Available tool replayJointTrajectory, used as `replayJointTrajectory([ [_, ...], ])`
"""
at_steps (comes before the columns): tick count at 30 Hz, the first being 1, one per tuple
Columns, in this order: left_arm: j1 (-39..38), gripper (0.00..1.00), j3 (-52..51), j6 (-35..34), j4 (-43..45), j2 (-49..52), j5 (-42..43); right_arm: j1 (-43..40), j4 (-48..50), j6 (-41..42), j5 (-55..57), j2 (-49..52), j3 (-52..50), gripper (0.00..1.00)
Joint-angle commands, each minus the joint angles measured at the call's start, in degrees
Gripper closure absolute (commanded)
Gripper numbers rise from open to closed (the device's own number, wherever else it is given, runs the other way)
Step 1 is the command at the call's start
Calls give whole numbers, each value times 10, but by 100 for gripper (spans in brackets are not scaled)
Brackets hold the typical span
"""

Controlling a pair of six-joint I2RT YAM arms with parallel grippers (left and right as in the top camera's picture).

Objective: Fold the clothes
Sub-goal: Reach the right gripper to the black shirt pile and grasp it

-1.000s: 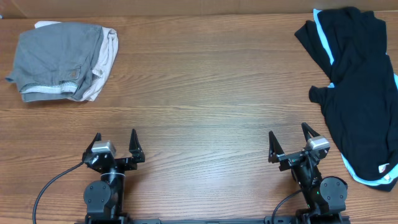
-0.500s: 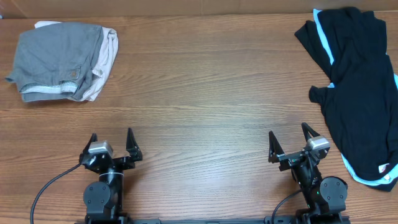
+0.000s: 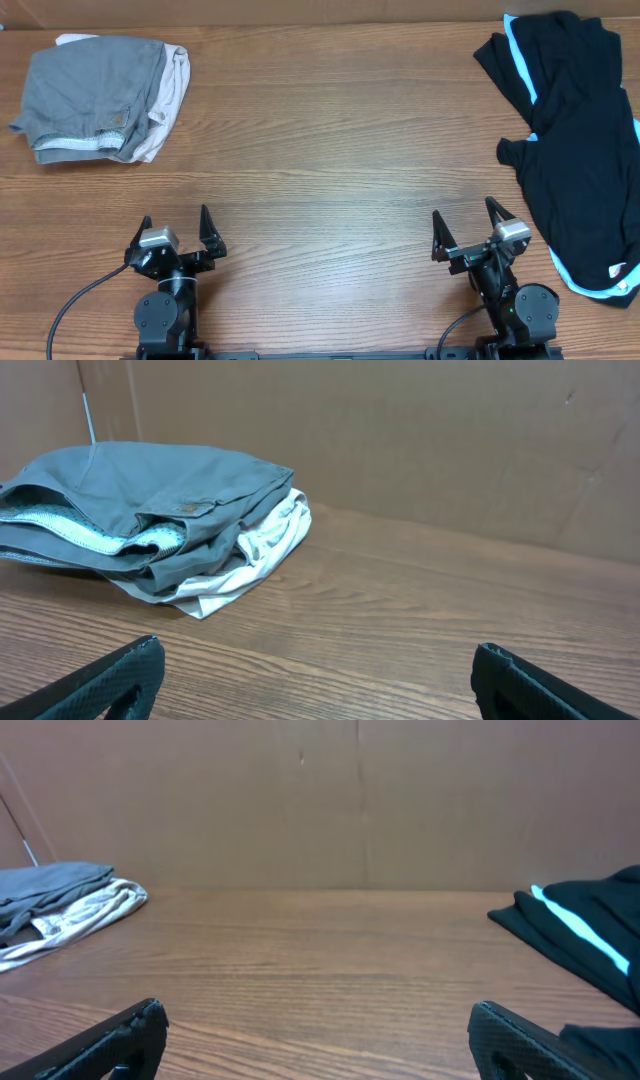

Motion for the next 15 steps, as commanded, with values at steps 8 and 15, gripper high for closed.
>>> replayJointTrajectory([
  [8, 2, 0, -2, -1, 7, -6, 156, 5, 33, 40, -34, -7, -5, 0],
  [15, 2, 0, 26, -1, 7, 3, 169, 5, 27, 44, -42, -7, 30, 0],
])
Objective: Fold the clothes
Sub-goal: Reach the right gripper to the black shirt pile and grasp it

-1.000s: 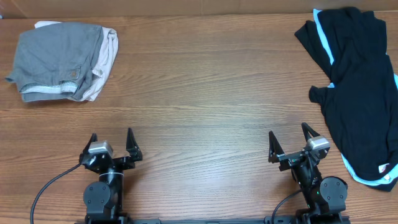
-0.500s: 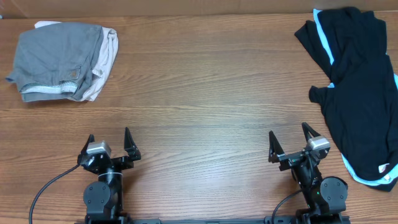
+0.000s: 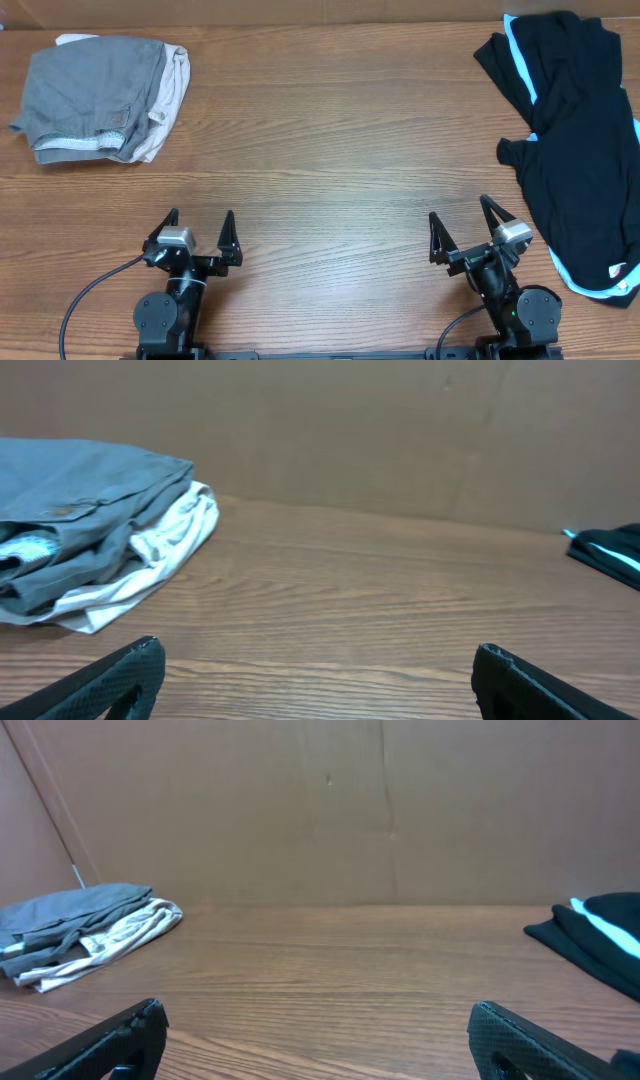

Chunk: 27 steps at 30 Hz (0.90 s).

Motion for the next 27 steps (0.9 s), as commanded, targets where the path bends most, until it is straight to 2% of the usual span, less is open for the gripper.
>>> replayJointTrajectory([
  [1, 2, 0, 34, 1, 4, 10, 24, 4, 0, 8, -6, -7, 37, 0],
  [8, 2, 0, 147, 40, -4, 137, 52, 4, -52, 7, -4, 20, 128, 0],
  [15, 2, 0, 322, 58, -61, 343, 82, 4, -148, 5, 7, 153, 277, 0],
  [23, 2, 0, 577, 108, -269, 548, 79, 4, -286, 5, 7, 386, 485, 0],
  [27, 2, 0, 670, 117, -359, 626, 77, 4, -359, 2, 11, 516, 591, 0],
])
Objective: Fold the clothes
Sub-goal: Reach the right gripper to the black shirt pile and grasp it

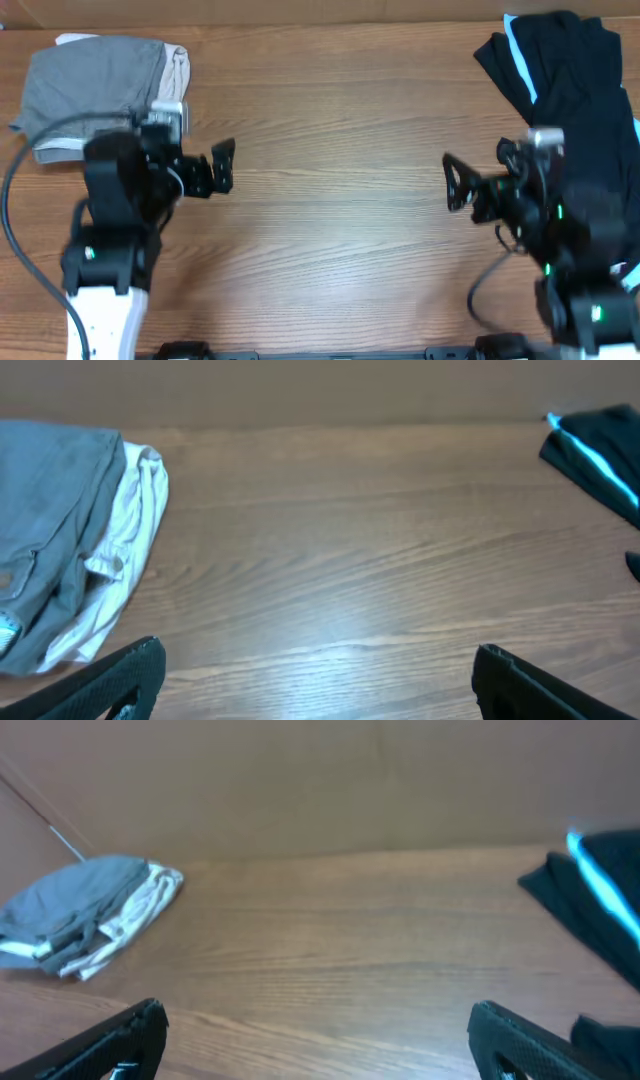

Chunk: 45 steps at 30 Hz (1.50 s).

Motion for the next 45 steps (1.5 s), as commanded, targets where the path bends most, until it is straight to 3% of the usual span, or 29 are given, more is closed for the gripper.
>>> replayJointTrajectory([
  [1, 2, 0, 67, 27, -40, 51, 5, 4, -38, -12, 9, 93, 83, 0],
  [5, 2, 0, 81, 27, -47, 99, 5, 4, -85, -17, 6, 215, 170, 0],
  [12, 2, 0, 81, 7, -10, 185, 35, 4, -61, -13, 9, 336, 182, 0],
  [16, 2, 0, 81, -2, 7, 224, 83, 2, -63, -5, 103, 399, 182, 0],
  [18, 2, 0, 81, -2, 17, 239, 86, -4, -64, 38, 178, 427, 182, 0],
  [22, 2, 0, 81, -2, 30, 263, 86, -22, -59, 75, 264, 484, 182, 9],
  [28, 1, 0, 81, -1, 38, 292, 83, -60, -48, 80, 280, 563, 182, 18],
  [45, -8, 0, 81, -1, 66, 364, 79, -120, -1, 77, 376, 607, 181, 26],
])
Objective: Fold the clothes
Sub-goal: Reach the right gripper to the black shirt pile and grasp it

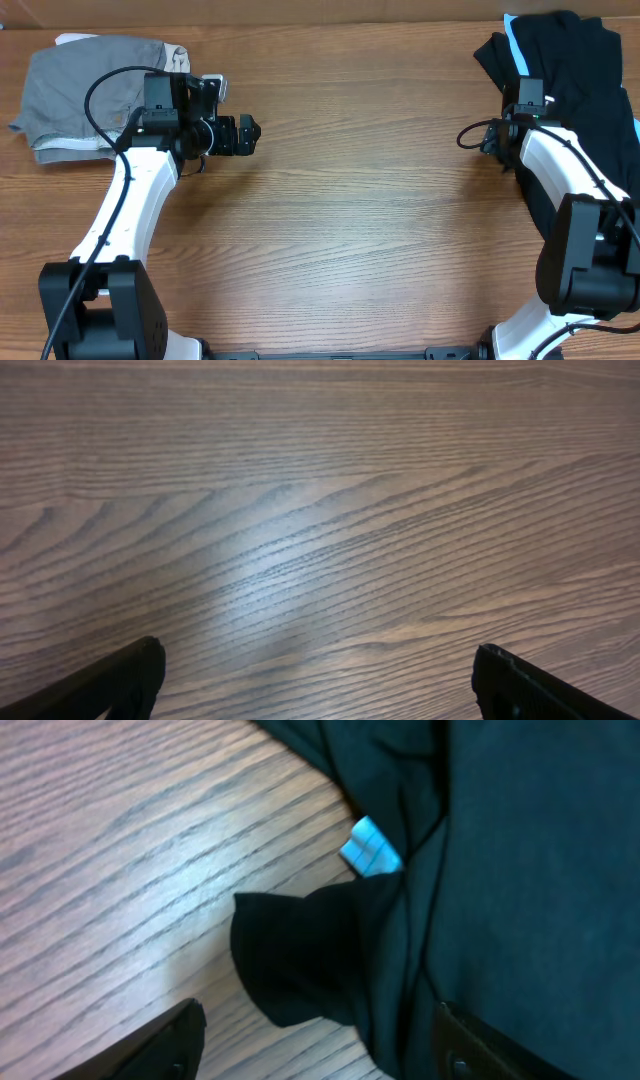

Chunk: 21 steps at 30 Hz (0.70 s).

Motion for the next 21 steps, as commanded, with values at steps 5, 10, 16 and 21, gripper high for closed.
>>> replayJointTrajectory([
  [5, -7, 0, 10, -3, 5, 7, 2, -4, 8, 2, 17, 30, 14, 28],
  [10, -7, 0, 10, -3, 5, 7, -14, -4, 9, -1, 17, 73, 14, 33],
  [16, -7, 0, 10, -3, 9, 7, -14, -3, 20, 1, 17, 110, 14, 45],
  [21, -7, 0, 10, -3, 13, 7, -14, -3, 24, 1, 17, 122, 14, 77],
])
